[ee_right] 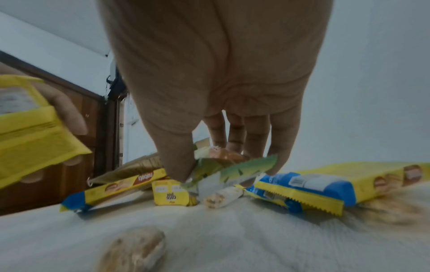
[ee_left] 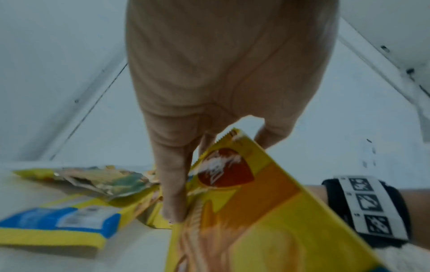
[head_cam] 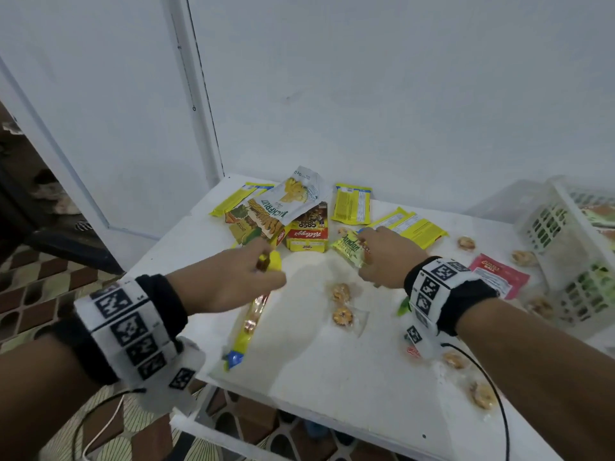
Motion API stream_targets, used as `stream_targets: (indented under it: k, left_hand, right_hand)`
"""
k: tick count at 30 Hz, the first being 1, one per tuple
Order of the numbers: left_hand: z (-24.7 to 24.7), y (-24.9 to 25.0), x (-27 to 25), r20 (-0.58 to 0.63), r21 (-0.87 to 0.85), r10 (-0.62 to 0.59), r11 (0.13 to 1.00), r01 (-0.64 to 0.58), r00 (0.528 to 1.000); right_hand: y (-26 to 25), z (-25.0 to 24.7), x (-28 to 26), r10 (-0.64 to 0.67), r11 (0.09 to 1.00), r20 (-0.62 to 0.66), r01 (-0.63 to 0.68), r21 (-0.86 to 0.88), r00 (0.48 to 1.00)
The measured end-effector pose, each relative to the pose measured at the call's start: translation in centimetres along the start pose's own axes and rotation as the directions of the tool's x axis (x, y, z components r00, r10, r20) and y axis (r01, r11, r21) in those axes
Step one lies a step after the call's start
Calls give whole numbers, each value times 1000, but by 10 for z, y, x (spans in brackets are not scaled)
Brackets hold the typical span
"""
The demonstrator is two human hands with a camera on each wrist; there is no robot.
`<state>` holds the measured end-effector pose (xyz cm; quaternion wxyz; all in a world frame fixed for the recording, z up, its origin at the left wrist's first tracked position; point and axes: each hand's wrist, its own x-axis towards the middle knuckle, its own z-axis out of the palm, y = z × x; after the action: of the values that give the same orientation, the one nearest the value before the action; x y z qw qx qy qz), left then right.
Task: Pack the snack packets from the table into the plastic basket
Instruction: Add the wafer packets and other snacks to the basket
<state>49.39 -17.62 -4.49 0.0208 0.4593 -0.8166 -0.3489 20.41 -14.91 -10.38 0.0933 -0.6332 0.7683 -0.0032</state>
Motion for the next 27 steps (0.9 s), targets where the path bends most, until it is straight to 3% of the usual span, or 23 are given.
stream_targets:
  k: [3,7,11,16,22,27]
  left_hand:
    - [6,20,25,-39,-342,30,939,-41,999]
    - [27,36,66,-41,-563,52,824,-66,998]
    - [45,58,87,-59,-678,66,729,-89,996]
    - [48,73,95,-16,-821,82,567,-60,997]
    - [52,82,100,-138,-787,87,595,-163,987]
    - [39,90,106,-146,-856,136,480,-194,980]
  right_hand:
    - [4,-7,-8,41,992,-91,-30,127,995]
    - [8,-13,-20,79,958,-215,-14,286,973]
    - [5,-21,-33,99,850,-268,58,523,958]
    - [-6,-18,-46,94,815,-332,119,567,939]
    - [-7,-19,-47,79,835,-369,141,532,926]
    - [16,-31,-59,246,738,-366,72,671,897]
